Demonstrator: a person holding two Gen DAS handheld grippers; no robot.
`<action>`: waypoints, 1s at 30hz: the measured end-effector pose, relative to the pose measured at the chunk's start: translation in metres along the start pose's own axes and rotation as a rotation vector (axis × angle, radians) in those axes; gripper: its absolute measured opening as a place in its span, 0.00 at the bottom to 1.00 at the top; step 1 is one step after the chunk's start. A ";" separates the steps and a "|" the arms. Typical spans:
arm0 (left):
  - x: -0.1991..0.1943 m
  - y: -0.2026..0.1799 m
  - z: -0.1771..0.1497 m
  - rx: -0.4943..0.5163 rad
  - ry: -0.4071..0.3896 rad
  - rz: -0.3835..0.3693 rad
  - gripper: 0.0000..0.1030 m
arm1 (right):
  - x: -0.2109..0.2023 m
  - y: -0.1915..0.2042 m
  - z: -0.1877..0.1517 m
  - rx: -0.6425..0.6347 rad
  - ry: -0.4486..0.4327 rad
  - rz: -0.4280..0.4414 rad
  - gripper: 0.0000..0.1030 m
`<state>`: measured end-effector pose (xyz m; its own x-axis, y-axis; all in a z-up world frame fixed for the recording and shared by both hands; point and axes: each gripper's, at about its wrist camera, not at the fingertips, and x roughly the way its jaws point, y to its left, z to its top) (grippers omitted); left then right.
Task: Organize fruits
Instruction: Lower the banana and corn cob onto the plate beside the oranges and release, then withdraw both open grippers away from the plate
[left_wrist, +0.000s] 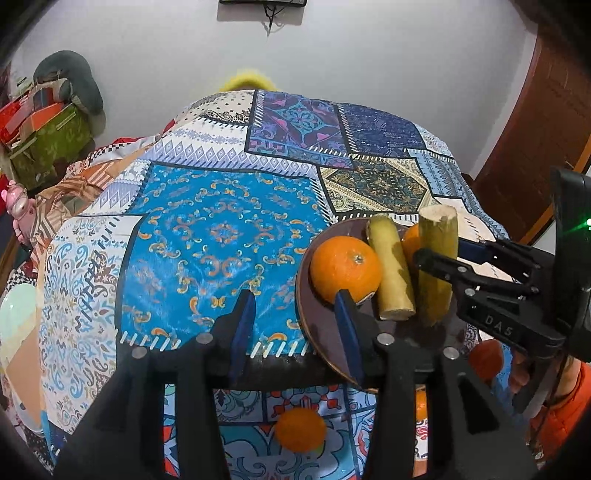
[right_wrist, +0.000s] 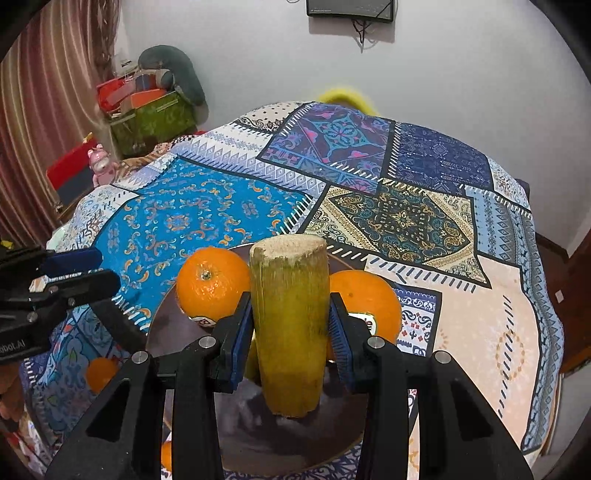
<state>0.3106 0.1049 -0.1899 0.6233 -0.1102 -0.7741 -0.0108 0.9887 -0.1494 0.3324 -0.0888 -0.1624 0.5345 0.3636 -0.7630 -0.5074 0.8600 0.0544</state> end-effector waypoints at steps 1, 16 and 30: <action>0.000 0.000 0.000 -0.001 0.001 -0.001 0.43 | 0.000 -0.001 0.001 0.007 0.003 0.002 0.36; -0.039 -0.022 -0.011 0.058 -0.041 0.010 0.50 | -0.058 -0.004 -0.014 0.063 -0.049 -0.013 0.59; -0.073 -0.008 -0.038 0.053 -0.011 0.033 0.60 | -0.114 -0.014 -0.052 0.099 -0.046 -0.078 0.60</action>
<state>0.2359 0.1010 -0.1555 0.6319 -0.0764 -0.7713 0.0094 0.9958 -0.0910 0.2431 -0.1609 -0.1095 0.6012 0.3085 -0.7371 -0.3952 0.9165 0.0612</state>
